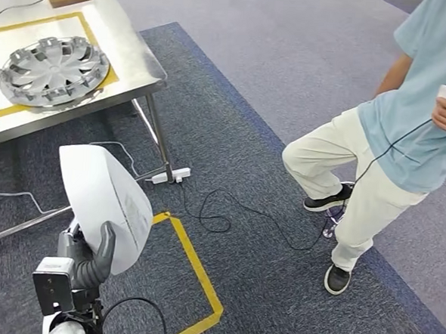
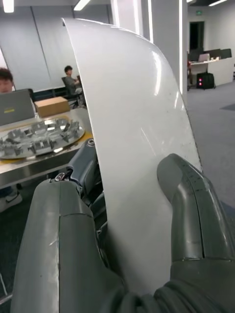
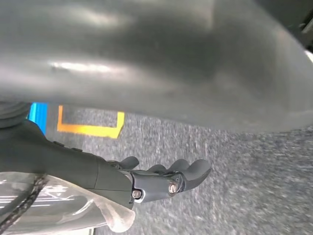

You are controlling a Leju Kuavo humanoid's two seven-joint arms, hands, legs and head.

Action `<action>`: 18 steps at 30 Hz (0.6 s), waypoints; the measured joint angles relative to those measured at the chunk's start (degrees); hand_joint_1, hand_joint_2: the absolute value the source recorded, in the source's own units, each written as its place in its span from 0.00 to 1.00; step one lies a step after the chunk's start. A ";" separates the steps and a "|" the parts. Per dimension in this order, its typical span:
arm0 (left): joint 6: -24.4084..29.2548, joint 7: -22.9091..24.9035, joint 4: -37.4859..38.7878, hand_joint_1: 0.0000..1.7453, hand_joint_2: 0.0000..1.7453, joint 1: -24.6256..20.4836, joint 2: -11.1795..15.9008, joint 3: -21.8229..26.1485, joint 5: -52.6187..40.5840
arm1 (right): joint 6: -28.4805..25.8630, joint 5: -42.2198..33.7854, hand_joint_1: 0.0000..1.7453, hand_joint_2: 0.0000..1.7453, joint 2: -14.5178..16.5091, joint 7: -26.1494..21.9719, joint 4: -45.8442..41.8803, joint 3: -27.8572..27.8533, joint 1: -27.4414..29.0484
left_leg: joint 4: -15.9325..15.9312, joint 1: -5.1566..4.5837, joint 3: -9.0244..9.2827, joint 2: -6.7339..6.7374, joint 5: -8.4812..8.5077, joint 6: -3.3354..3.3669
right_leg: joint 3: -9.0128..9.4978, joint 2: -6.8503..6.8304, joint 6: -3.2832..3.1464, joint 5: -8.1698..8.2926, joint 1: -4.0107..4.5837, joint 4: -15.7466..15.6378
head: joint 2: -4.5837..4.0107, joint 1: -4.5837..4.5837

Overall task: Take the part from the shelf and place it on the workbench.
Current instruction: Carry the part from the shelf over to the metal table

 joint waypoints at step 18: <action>-1.16 -0.70 2.85 1.00 1.00 -2.11 0.95 -1.42 0.46 | 3.13 1.46 0.00 0.00 -1.69 -0.19 -0.36 0.00 -1.05 | 0.41 0.86 0.22 -10.09 -1.03 -0.45 | -3.05 9.81 -1.08 3.48 -0.65 -0.20 | 0.00 0.68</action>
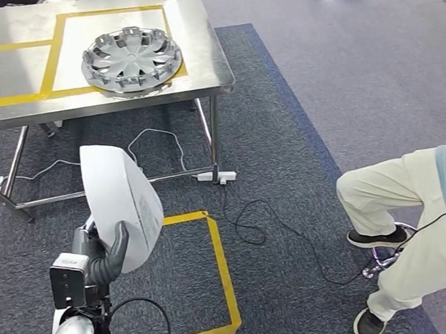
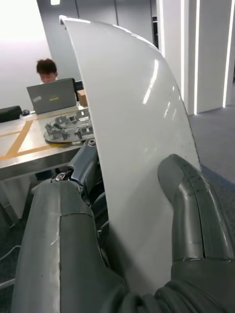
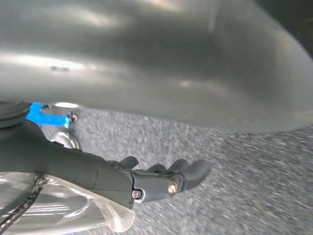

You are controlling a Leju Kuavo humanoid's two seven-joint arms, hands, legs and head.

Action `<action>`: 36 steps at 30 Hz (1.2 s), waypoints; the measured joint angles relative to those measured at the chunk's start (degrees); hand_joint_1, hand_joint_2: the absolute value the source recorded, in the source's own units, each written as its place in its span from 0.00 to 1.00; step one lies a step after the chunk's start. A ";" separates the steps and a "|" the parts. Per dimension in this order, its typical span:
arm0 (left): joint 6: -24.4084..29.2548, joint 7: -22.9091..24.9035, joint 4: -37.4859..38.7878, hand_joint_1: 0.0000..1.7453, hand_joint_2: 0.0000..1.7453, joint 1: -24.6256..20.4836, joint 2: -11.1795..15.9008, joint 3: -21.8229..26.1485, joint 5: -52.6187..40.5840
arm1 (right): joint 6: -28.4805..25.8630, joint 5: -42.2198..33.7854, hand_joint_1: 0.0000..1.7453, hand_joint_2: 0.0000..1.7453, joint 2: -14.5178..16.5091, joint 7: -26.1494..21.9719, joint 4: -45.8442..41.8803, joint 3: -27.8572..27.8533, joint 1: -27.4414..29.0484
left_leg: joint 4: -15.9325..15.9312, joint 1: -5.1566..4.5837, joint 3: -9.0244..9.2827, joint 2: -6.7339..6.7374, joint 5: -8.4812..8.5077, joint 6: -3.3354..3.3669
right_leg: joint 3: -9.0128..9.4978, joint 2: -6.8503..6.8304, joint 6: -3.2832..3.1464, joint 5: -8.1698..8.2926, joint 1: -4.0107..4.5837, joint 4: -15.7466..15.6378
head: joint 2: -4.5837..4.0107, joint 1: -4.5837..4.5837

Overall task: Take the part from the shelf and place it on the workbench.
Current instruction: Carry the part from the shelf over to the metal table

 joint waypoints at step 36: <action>0.31 -0.83 0.89 1.00 1.00 -0.51 0.20 -0.17 -0.03 | -3.13 -0.03 0.00 0.00 -0.15 0.27 -0.23 -0.28 0.32 | 13.91 0.51 -7.86 5.17 -2.45 -1.06 | 5.54 -3.15 -0.53 -4.76 0.13 -0.53 | 0.02 -0.30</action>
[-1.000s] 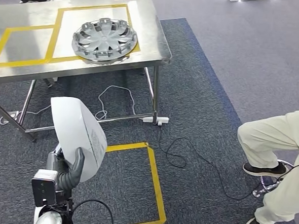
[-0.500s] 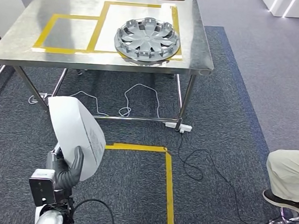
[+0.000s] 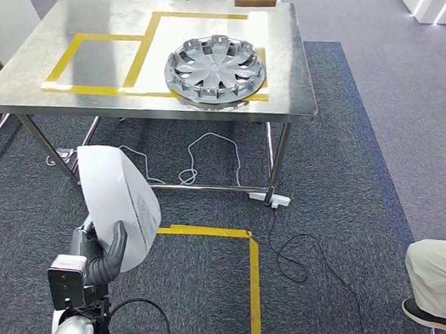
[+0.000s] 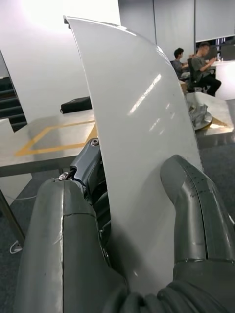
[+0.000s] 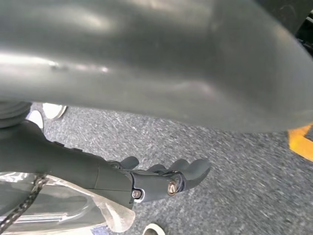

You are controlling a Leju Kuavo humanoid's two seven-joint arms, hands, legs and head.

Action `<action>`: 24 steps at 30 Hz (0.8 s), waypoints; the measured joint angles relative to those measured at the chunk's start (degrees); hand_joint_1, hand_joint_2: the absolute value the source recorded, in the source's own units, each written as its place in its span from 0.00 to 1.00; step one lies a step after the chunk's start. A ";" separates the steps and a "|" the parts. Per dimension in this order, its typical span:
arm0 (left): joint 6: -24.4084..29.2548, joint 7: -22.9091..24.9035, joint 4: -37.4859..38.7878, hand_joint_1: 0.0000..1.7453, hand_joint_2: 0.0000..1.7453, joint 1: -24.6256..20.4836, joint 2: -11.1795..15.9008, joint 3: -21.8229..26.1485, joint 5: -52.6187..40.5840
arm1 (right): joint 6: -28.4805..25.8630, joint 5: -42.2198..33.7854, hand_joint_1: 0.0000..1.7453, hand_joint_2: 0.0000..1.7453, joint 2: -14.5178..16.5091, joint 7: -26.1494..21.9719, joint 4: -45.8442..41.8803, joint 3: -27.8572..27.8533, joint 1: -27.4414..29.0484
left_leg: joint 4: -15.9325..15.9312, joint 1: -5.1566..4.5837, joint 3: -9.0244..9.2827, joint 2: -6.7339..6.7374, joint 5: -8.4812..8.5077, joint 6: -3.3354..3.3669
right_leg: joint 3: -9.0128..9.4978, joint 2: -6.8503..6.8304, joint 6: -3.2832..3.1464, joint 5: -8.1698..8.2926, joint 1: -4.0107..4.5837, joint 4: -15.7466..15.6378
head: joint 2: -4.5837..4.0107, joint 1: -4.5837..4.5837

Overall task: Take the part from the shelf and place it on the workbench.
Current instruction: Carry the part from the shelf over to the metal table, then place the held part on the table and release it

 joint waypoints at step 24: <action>0.01 0.56 0.42 1.00 1.00 -0.09 0.22 -0.07 -0.03 | 1.96 -0.81 0.00 0.00 -0.21 -0.57 0.01 -0.51 -0.05 | -11.79 -0.53 17.07 -0.62 -4.36 1.32 | -8.75 0.12 -0.15 6.25 0.85 2.17 | 0.01 0.38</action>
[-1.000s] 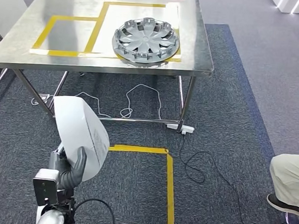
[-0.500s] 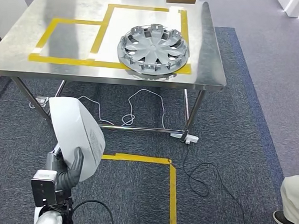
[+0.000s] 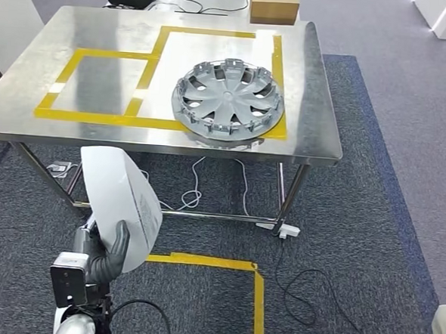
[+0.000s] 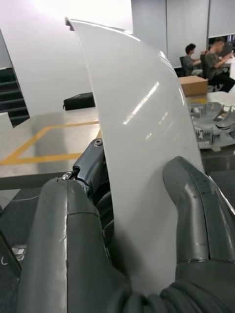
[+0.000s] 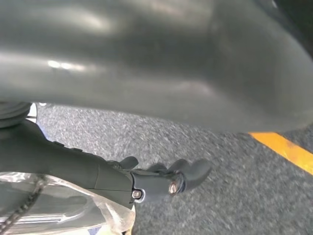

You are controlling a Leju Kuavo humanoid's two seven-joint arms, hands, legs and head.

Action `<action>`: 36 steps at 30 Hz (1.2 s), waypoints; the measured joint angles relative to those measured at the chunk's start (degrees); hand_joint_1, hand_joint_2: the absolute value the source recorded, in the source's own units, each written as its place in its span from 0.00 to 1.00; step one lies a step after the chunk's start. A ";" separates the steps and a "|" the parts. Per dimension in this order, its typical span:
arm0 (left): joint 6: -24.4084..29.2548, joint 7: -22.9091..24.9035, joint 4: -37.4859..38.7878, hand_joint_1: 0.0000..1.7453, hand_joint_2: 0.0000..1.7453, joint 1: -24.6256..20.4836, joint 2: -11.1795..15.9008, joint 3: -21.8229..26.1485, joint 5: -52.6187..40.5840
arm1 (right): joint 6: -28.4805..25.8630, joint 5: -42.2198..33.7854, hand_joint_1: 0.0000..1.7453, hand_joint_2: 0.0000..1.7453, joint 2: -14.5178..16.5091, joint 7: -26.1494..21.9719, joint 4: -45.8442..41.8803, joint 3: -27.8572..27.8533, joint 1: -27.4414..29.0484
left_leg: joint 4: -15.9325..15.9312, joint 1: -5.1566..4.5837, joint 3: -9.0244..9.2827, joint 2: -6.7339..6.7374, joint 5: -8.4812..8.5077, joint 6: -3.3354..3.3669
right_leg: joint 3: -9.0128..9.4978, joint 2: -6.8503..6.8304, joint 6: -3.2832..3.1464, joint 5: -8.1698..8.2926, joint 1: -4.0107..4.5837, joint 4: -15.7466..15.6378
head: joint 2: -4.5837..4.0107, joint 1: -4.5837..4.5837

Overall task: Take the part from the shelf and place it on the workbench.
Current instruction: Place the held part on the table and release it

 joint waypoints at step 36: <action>0.28 0.18 0.20 1.00 1.00 0.61 0.24 -0.07 0.69 | 0.77 0.31 0.00 0.00 0.02 -0.03 -0.03 -0.57 0.71 | 11.40 0.68 -14.44 0.82 0.55 -1.40 | 6.28 -0.02 -0.13 -3.85 -0.36 -2.69 | 0.00 -0.47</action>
